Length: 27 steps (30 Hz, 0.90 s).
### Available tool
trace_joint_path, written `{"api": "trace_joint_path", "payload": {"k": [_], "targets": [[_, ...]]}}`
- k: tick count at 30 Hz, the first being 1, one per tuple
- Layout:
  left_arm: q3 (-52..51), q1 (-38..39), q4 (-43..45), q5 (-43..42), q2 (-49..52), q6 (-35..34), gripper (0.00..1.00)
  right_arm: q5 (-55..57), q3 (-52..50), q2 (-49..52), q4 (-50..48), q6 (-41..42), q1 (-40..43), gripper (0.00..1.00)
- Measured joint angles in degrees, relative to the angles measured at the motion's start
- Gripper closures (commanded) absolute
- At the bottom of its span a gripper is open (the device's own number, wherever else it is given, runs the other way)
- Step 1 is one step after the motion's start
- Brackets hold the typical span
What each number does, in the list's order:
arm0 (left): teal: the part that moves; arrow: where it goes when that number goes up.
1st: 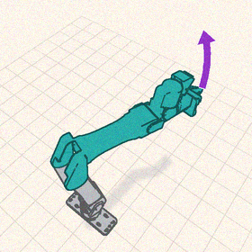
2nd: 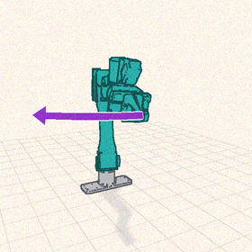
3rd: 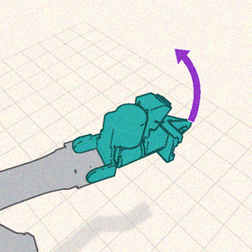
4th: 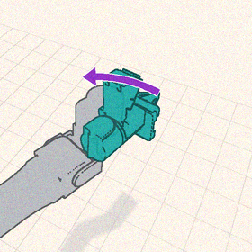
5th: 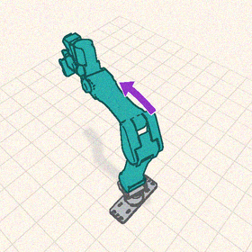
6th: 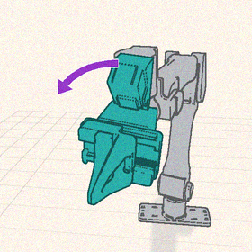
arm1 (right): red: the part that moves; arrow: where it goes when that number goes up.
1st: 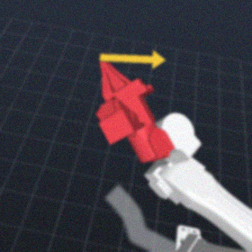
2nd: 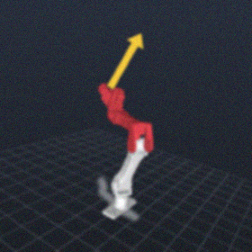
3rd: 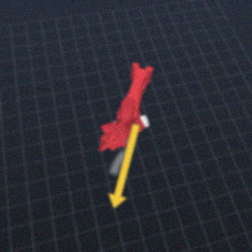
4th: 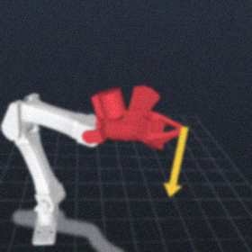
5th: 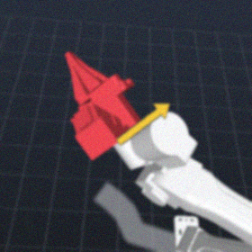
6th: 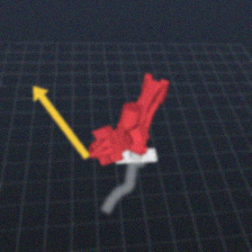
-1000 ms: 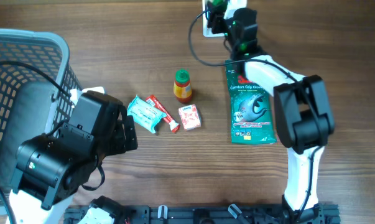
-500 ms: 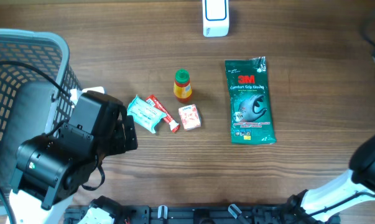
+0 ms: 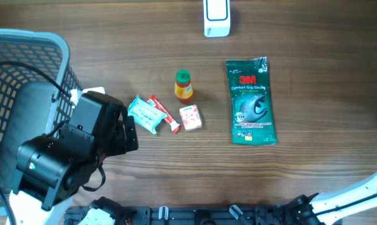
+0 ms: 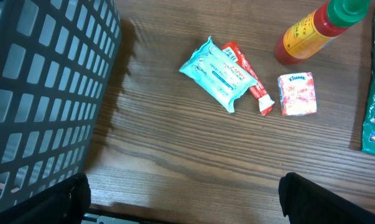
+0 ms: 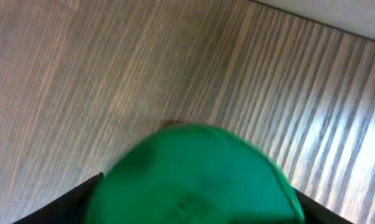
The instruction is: Scan the item barcode
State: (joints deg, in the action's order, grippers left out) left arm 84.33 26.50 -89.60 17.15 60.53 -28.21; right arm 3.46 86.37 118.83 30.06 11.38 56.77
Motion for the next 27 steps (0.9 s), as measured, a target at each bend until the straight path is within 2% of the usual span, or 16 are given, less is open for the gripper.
{"api": "trace_joint_path", "payload": {"k": [5,9,12,16,19,22,24,27], "targets": [[0.0,0.0,0.0,0.0,0.0,0.0,0.0,-0.6,0.0,-3.8,0.1,1.3,-0.9,0.0],[0.0,0.0,0.0,0.0,0.0,0.0,0.0,-5.9,0.0,-15.6,-0.7,5.9,-1.6,0.0],[0.0,0.0,0.0,0.0,0.0,0.0,0.0,-13.6,0.4,-24.1,2.4,8.1,-6.1,0.0],[0.0,0.0,0.0,0.0,0.0,0.0,0.0,-19.7,1.1,-28.9,17.6,9.2,-21.7,0.0],[0.0,0.0,0.0,0.0,0.0,0.0,0.0,-19.6,0.1,-28.8,24.2,10.8,-37.8,0.0],[0.0,0.0,0.0,0.0,0.0,0.0,0.0,-16.4,-3.0,-28.6,25.6,12.7,-54.7,0.0],[0.0,0.0,0.0,0.0,0.0,0.0,0.0,-12.7,-4.6,-27.7,23.0,13.0,-65.0,0.02],[0.0,0.0,0.0,0.0,0.0,0.0,0.0,-5.4,-6.2,-24.3,19.5,13.2,-74.3,0.02]]}}
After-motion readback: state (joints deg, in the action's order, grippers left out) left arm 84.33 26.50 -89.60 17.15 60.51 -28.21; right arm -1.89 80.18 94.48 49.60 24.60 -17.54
